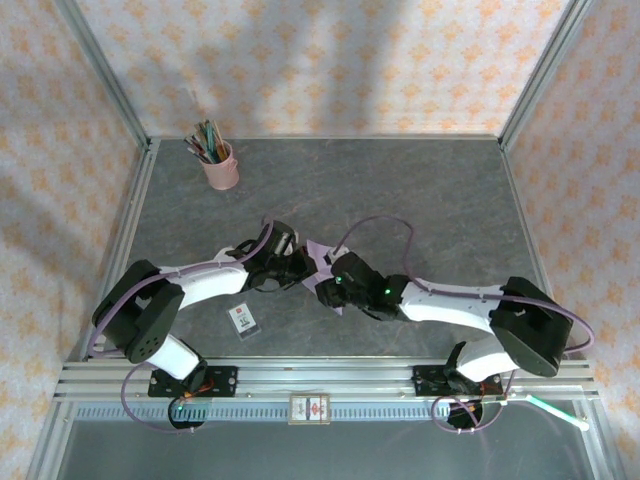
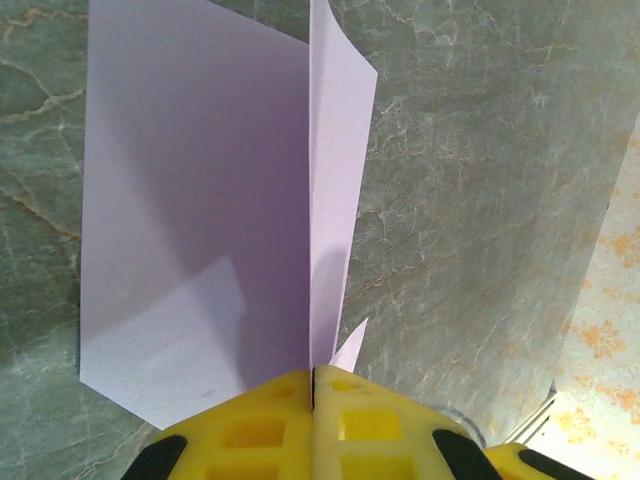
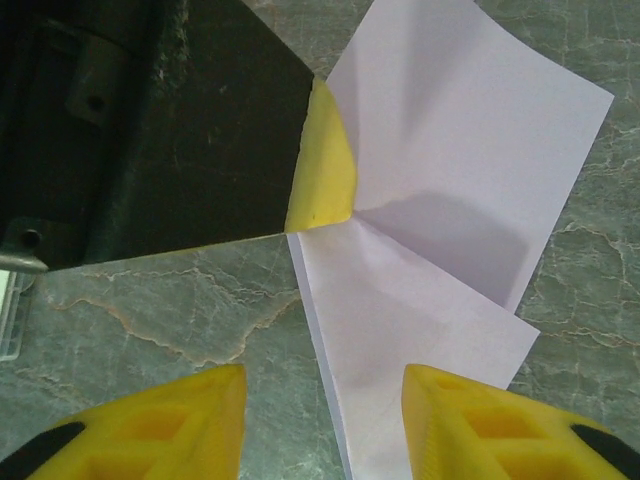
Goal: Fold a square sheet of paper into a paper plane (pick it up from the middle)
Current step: Fourth fold the wing at the center of the table.
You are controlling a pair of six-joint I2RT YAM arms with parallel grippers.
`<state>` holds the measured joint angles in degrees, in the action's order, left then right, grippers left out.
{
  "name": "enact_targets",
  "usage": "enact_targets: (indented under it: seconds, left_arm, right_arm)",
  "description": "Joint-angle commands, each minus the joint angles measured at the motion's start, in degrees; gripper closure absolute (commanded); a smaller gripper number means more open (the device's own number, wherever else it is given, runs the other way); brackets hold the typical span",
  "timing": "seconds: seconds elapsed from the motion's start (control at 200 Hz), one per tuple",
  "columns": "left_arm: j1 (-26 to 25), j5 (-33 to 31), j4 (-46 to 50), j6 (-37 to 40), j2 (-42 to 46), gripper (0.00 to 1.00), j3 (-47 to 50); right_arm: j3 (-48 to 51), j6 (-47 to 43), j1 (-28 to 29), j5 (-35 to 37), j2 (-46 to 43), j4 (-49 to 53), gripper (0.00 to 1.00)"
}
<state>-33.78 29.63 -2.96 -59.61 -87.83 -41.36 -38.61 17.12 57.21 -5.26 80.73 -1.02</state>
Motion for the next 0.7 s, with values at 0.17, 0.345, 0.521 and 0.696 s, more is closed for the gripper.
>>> enact_targets:
  seconds: [0.17,0.345,0.521,0.696]
  left_arm:
    - [-0.36,0.00,0.93,-2.21,0.04,1.00,-0.12]
    - [-0.34,0.23,1.12,-1.76,-0.13,1.00,0.14]
    - [-0.38,0.34,1.37,-1.34,-0.25,1.00,0.11]
    - [-0.37,0.52,1.47,-0.95,-0.80,1.00,-0.03]
  right_arm:
    - [1.46,4.61,4.94,12.28,5.71,-6.80,0.57]
    - [0.75,6.51,6.71,19.32,8.18,-6.39,0.58]
    - [0.25,7.43,7.31,22.44,10.11,-6.67,0.59]
    - [0.14,8.01,7.38,23.67,11.48,-7.67,0.60]
